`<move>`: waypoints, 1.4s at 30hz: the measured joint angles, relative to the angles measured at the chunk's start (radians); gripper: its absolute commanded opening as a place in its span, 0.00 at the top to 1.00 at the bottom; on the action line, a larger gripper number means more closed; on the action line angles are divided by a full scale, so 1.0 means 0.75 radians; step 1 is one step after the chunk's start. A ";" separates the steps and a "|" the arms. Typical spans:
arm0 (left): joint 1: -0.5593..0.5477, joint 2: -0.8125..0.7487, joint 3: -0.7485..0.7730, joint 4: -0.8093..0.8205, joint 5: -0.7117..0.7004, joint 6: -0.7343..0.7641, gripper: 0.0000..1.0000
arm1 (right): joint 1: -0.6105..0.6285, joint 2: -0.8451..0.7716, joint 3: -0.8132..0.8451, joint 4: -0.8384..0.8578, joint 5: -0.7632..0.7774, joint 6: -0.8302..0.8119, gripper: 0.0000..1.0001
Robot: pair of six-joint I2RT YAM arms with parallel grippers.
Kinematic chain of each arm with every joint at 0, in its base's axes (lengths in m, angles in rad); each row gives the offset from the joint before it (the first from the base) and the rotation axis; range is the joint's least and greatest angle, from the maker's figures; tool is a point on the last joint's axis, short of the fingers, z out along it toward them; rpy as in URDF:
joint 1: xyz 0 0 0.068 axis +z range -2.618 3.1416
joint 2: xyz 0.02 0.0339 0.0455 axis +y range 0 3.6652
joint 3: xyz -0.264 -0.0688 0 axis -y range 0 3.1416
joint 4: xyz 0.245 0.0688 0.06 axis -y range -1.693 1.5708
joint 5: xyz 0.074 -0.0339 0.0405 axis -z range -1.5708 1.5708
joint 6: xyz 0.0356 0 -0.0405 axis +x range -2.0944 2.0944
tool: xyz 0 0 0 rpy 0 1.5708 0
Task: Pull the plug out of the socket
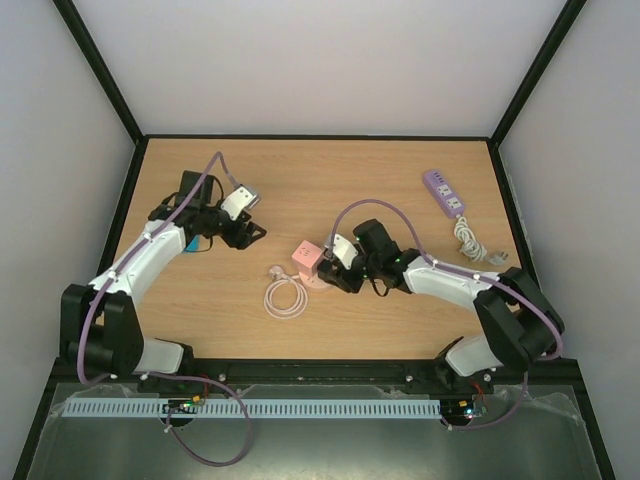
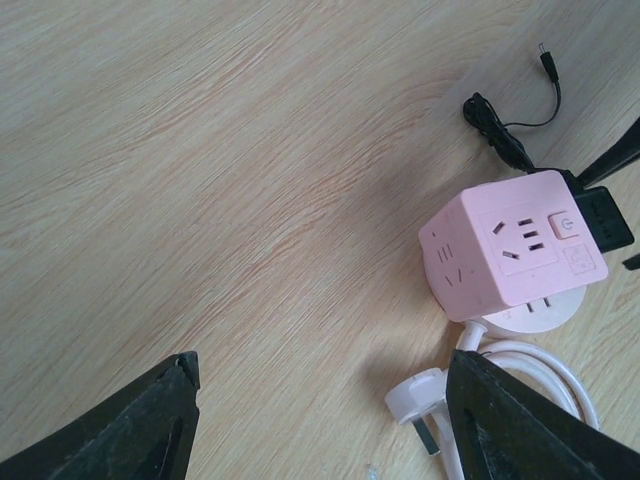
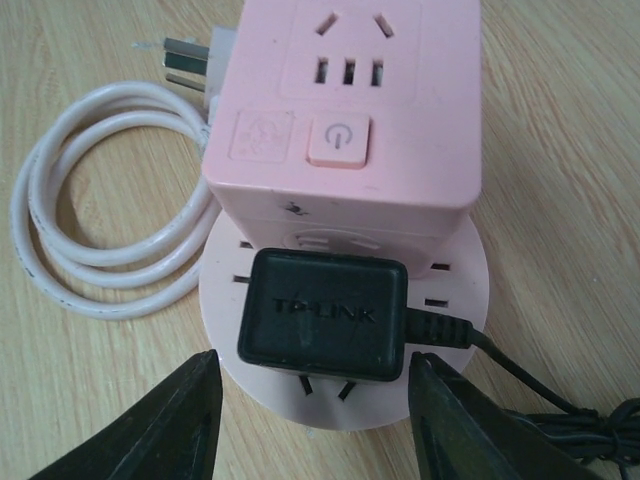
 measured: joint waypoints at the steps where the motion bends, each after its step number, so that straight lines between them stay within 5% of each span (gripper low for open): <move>1: 0.000 -0.009 -0.006 0.002 0.000 -0.002 0.30 | 0.000 0.011 0.000 0.007 0.003 0.001 0.52; 34: -0.114 -0.029 -0.117 0.016 0.053 -0.054 0.32 | 0.058 0.292 0.083 0.301 -0.124 -0.120 0.78; 42: -0.154 -0.023 -0.117 -0.067 0.155 0.256 0.33 | 0.058 0.292 0.075 0.299 -0.178 -0.204 0.79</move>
